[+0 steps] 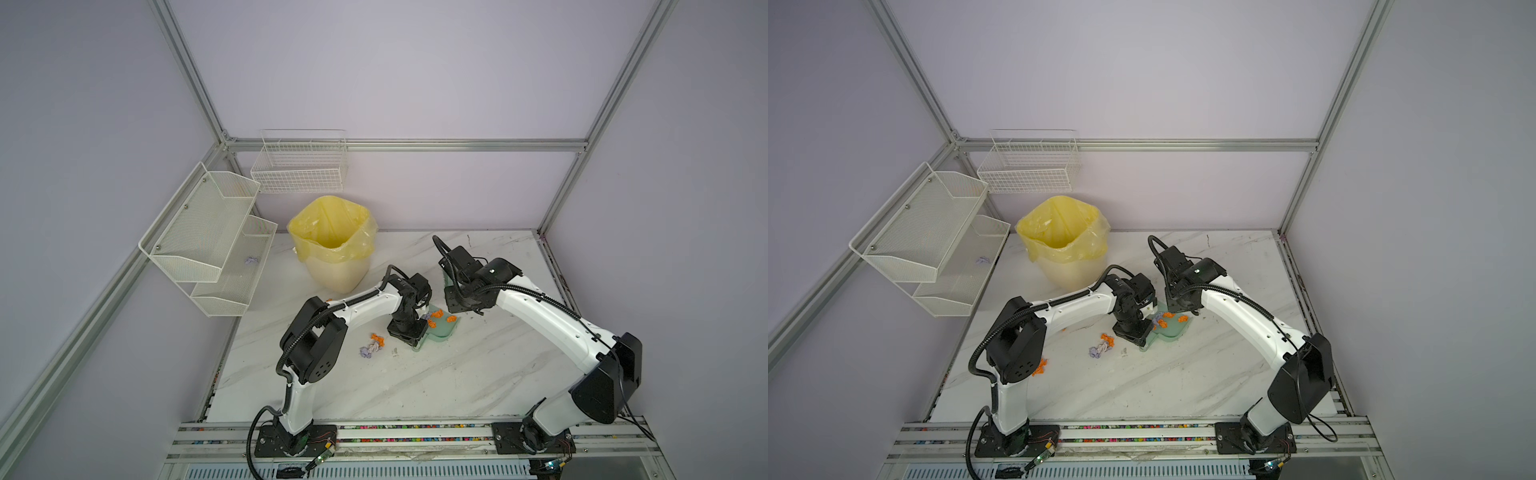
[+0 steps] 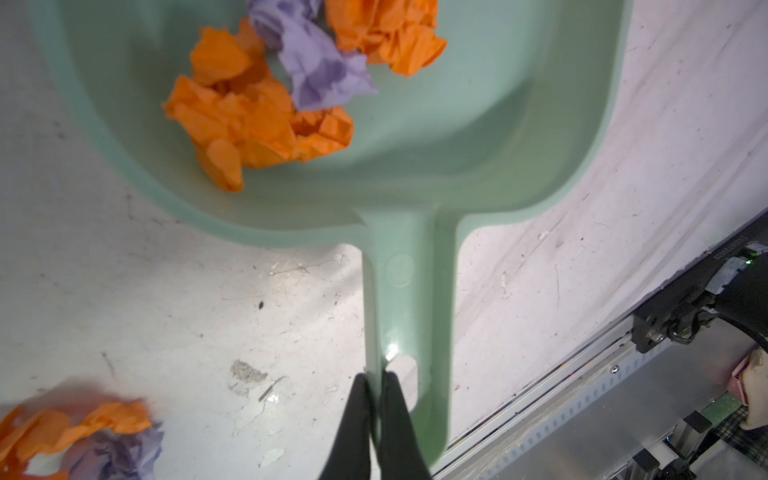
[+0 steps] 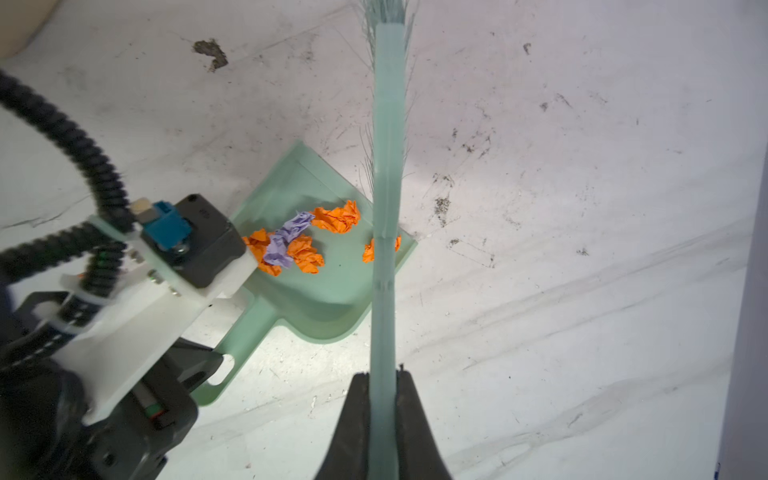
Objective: Sweep away the paper scraps from the table
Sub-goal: 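Sweep scraps into the dustpan with the right gripper's brush while the left holds it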
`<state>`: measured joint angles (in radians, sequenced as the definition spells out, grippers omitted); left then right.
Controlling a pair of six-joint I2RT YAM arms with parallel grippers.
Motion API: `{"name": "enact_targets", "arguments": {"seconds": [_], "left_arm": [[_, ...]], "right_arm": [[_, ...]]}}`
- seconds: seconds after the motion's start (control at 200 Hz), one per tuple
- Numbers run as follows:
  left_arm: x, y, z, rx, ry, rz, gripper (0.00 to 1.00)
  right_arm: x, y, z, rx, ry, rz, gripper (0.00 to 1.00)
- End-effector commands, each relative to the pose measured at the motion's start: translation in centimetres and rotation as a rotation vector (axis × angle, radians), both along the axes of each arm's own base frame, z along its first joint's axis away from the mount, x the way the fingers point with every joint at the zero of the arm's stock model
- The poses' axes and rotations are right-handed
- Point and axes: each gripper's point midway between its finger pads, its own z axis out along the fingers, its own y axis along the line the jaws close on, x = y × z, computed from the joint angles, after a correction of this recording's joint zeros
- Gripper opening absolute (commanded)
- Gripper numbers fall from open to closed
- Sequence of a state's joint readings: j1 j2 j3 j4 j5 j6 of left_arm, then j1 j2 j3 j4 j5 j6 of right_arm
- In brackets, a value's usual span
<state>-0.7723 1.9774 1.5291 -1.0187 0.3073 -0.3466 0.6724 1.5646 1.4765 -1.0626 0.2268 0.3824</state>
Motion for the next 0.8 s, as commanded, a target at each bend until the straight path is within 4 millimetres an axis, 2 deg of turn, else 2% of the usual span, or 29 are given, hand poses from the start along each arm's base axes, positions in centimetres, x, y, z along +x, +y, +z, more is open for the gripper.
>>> {"name": "enact_targets", "arguments": {"seconds": [0.0, 0.175, 0.41, 0.52, 0.605, 0.715, 0.795], "left_arm": [[1.7, -1.5, 2.7, -0.069, -0.067, -0.02, 0.0], [1.7, -1.6, 2.8, -0.075, -0.068, -0.02, 0.0], [2.1, -1.5, 3.1, -0.073, -0.088, -0.013, 0.0], [2.2, -1.7, 3.2, -0.075, -0.093, -0.011, 0.0], [2.4, -1.6, 3.3, -0.073, -0.099, -0.007, 0.0], [2.3, -1.7, 3.2, -0.073, -0.096, -0.009, 0.0], [2.4, -1.5, 3.1, -0.068, -0.1, -0.008, 0.0]], "right_arm": [[-0.4, -2.0, -1.0, -0.092, 0.024, -0.051, 0.0], [-1.2, -2.2, -2.6, -0.133, 0.087, -0.015, 0.0], [-3.4, 0.7, -3.5, 0.038, 0.17, 0.088, 0.0], [-3.9, 2.8, -1.7, 0.16, 0.153, 0.134, 0.0], [-3.9, 3.5, 0.2, 0.232, 0.108, 0.147, 0.0], [-3.8, 3.5, 2.1, 0.279, 0.063, 0.107, 0.0], [-3.3, 2.5, 2.9, 0.244, 0.028, 0.072, 0.0]]}}
